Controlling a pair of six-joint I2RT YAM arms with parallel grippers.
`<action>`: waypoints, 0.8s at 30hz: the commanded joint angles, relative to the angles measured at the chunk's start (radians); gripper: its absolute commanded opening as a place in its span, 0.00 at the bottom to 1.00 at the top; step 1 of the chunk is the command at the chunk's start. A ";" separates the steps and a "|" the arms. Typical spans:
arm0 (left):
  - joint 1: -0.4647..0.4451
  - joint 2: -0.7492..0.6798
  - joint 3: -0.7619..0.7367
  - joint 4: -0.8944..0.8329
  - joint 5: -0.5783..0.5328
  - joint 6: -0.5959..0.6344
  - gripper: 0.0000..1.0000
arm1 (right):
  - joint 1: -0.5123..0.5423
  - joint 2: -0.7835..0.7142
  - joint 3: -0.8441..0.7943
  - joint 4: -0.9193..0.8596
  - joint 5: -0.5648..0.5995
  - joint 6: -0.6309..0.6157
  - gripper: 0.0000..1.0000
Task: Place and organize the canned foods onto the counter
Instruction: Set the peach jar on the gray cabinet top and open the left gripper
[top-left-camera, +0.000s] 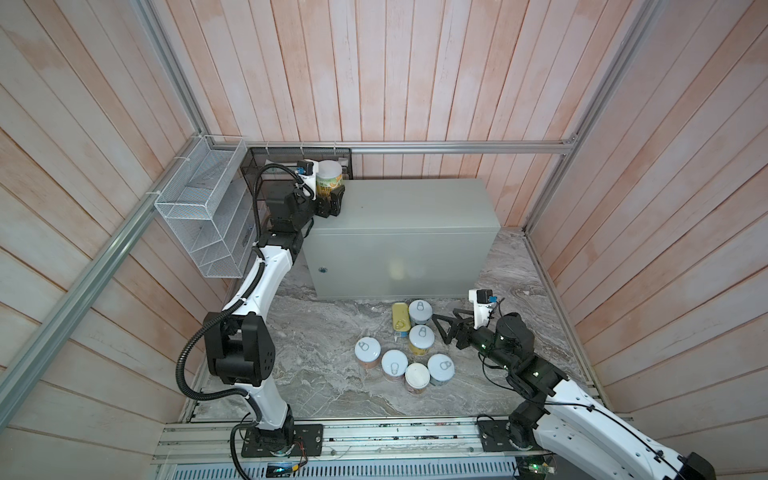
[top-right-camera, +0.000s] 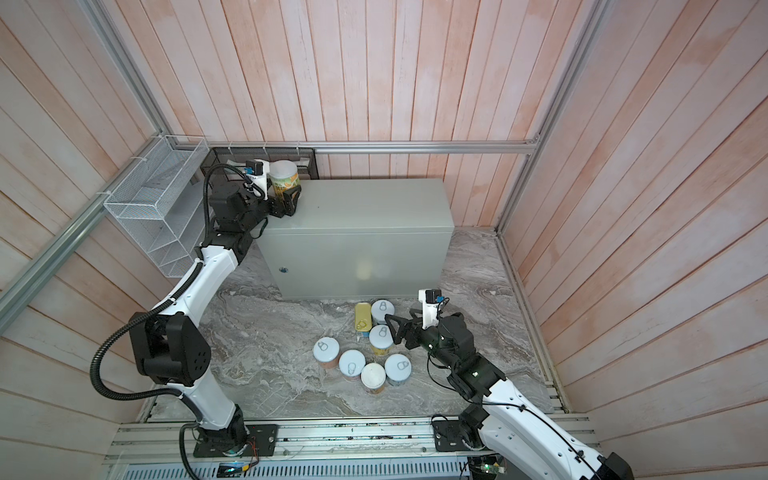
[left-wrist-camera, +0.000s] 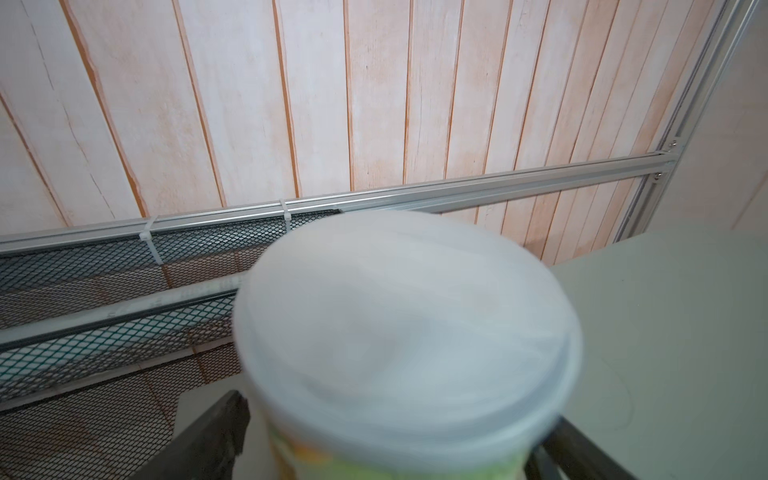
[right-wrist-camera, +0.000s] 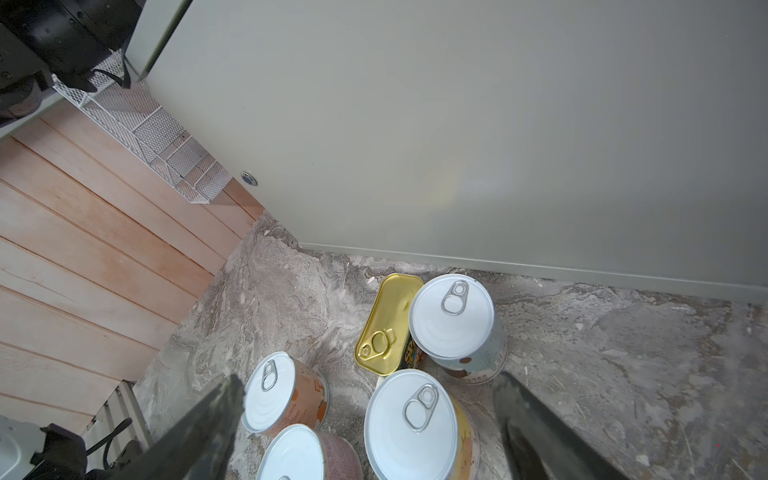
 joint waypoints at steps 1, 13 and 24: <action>-0.002 -0.061 -0.028 0.025 -0.046 -0.012 1.00 | -0.003 -0.007 0.009 -0.011 0.030 0.005 0.97; -0.024 -0.141 -0.090 0.056 -0.226 -0.057 1.00 | -0.005 -0.037 0.015 -0.026 0.132 -0.024 0.98; -0.140 -0.248 -0.139 -0.055 -0.503 0.010 1.00 | -0.012 -0.090 0.002 -0.081 0.141 -0.054 0.98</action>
